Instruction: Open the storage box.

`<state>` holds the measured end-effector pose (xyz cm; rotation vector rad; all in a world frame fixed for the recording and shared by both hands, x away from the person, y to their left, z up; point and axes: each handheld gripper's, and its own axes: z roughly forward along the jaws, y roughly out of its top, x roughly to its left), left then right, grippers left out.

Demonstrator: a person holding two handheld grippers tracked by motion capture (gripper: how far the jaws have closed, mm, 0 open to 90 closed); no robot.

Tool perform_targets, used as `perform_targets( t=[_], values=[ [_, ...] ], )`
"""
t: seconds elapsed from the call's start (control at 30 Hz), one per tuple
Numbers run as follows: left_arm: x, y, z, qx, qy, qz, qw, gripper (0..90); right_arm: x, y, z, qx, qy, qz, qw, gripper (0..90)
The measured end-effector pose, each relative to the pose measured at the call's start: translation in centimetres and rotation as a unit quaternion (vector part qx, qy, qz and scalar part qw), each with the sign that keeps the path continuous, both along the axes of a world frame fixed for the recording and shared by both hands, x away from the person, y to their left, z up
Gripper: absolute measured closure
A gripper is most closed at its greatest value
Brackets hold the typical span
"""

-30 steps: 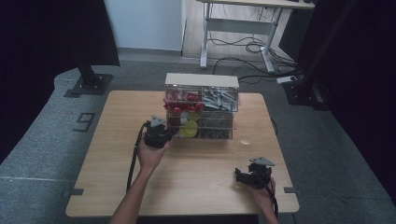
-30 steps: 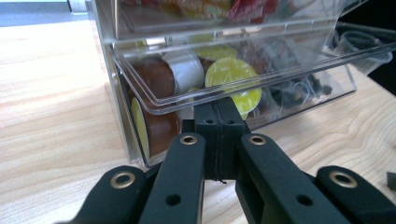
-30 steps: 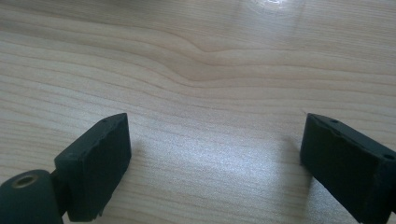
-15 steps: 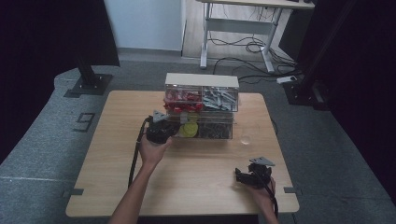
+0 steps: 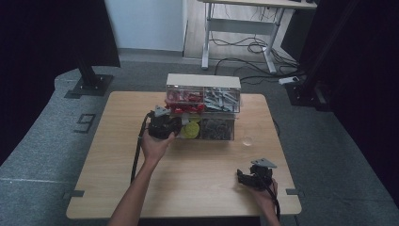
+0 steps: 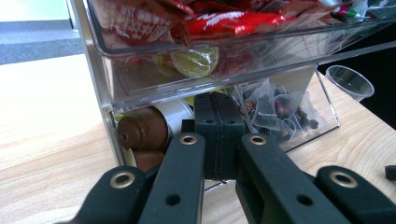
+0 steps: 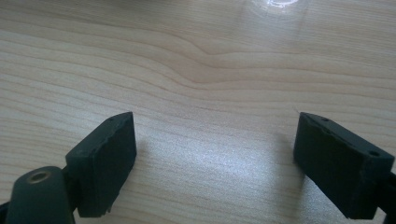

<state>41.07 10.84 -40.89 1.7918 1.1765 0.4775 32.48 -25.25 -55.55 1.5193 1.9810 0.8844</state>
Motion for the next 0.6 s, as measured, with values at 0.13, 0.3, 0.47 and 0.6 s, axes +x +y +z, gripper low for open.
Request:
perform_targets(
  t=[0.13, 0.3, 0.47, 0.6],
  values=[
    [0.13, -0.14, 0.08, 0.001, 0.001, 0.000, 1.0000, 89.9, -0.01, 0.00, 0.00, 0.000, 0.000, 0.001, 1.0000, 13.9],
    [0.19, -0.12, 0.14, 0.001, 0.002, 0.000, 1.0000, 89.9, -0.02, 0.00, 0.01, 0.001, 0.000, 0.001, 1.0000, 14.4],
    [0.22, -0.13, 0.12, 0.001, 0.002, -0.001, 1.0000, 89.8, -0.01, 0.02, 0.03, 0.002, -0.002, 0.003, 1.0000, 16.4],
    [0.25, -0.18, 0.05, 0.000, 0.004, -0.002, 1.0000, 89.5, -0.04, 0.04, 0.05, 0.003, -0.004, 0.008, 1.0000, 19.9]
  ],
)
